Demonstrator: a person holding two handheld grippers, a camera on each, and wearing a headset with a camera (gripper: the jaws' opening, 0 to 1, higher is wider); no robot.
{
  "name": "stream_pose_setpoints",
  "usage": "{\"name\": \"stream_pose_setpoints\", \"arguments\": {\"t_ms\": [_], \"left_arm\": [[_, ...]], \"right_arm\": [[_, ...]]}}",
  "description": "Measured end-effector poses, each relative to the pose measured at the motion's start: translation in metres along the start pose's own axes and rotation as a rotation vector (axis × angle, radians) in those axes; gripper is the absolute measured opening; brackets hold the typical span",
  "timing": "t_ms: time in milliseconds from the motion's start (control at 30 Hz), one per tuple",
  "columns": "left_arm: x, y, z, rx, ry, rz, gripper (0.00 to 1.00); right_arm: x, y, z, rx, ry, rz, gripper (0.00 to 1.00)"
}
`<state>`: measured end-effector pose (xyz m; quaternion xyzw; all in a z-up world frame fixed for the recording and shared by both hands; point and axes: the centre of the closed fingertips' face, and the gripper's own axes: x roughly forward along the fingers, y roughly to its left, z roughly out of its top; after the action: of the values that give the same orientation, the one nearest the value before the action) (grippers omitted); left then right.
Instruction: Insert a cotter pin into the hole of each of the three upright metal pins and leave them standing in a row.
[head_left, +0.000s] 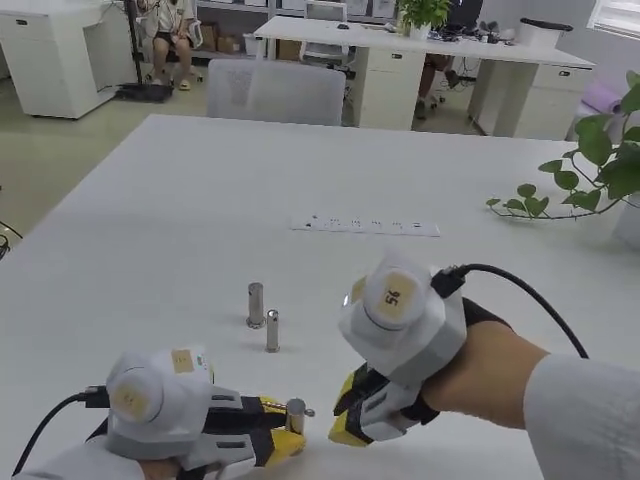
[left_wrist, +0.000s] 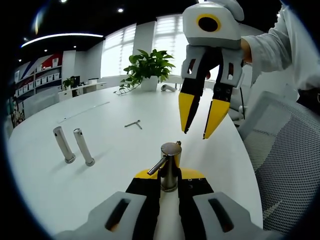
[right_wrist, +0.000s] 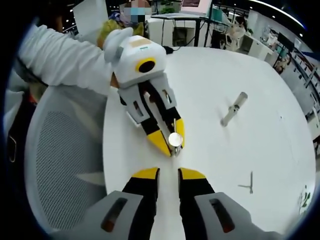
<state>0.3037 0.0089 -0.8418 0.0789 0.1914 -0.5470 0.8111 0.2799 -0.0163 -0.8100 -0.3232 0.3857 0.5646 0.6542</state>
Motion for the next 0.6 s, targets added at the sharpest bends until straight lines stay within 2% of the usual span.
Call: {"name": "stream_pose_setpoints", "arguments": {"t_ms": [267, 467, 600], "left_arm": [[0.0005, -0.0001, -0.0002, 0.004, 0.0, 0.015, 0.1], [0.0008, 0.0005, -0.0003, 0.003, 0.0, 0.024, 0.1], [0.0008, 0.0008, -0.0006, 0.003, 0.002, 0.033, 0.1]], "right_arm": [[-0.0049, -0.0013, -0.0046, 0.074, -0.106, -0.01, 0.25], [-0.0071, -0.0033, -0.0066, 0.109, -0.187, -0.02, 0.36], [-0.0102, -0.0035, -0.0062, 0.121, -0.243, -0.026, 0.38]]}}
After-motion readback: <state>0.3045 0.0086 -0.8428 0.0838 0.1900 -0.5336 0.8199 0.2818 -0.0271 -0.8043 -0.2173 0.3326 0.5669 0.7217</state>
